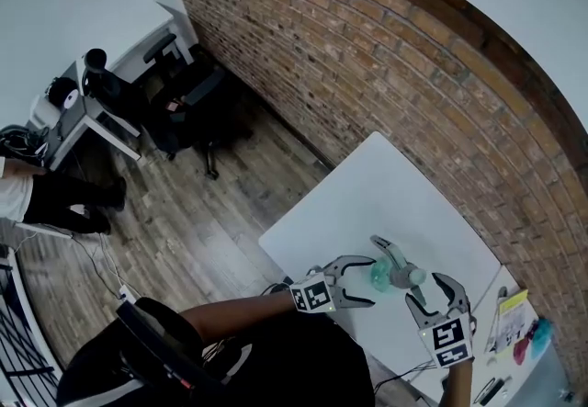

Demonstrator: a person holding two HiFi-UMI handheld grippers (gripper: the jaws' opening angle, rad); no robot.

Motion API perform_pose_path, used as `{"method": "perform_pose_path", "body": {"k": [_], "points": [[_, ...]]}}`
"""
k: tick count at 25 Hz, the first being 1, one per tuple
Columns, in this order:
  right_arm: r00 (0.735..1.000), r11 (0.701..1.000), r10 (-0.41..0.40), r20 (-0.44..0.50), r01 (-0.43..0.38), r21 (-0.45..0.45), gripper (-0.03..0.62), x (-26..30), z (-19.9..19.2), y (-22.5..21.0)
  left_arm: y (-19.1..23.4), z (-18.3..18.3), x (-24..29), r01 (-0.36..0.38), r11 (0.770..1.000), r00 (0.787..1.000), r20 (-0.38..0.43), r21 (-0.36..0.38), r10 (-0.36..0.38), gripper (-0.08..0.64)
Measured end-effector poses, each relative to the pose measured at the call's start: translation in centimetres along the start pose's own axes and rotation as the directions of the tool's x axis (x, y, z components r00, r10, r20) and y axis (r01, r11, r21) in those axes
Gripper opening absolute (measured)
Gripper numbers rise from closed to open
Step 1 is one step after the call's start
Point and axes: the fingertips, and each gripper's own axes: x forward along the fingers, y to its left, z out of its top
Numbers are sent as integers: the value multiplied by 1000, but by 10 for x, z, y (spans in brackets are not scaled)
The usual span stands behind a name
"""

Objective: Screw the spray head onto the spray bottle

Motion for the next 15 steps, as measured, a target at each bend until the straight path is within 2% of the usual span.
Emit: {"method": "perform_pose_path", "body": {"k": [3, 5, 6, 7, 9, 10, 11, 13, 15], "points": [[981, 982, -128, 144, 106, 154, 276, -24, 8, -10, 5, 32, -8, -19, 1000, 998, 55, 1, 19, 398], [949, 952, -214, 231, 149, 269, 276, -44, 15, -12, 12, 55, -16, -52, 999, 994, 100, -13, 53, 298], [919, 928, -270, 287, 168, 333, 276, -55, 17, -13, 17, 68, -20, -75, 997, 989, 123, -20, 77, 254], [877, 899, -335, 343, 188, 396, 276, -66, 19, -15, 21, 81, -24, -102, 994, 984, 146, -27, 105, 220], [772, 830, -472, 425, 227, 510, 268, -89, 20, -19, 26, 104, -30, -149, 988, 973, 174, -37, 153, 133], [719, 796, -531, 447, 243, 555, 171, -101, 19, -20, 27, 113, -31, -162, 986, 970, 180, -34, 166, 73], [673, 766, -579, 460, 254, 591, 9, -111, 18, -19, 27, 123, -32, -167, 986, 967, 189, -29, 169, 8], [610, 716, -648, 455, 286, 637, 6, -122, 13, -15, 25, 143, -32, -166, 985, 960, 220, -53, 173, 2], [576, 671, -702, 419, 337, 660, 6, -125, 10, -10, 28, 158, -36, -177, 979, 954, 225, -103, 197, 2]]}}
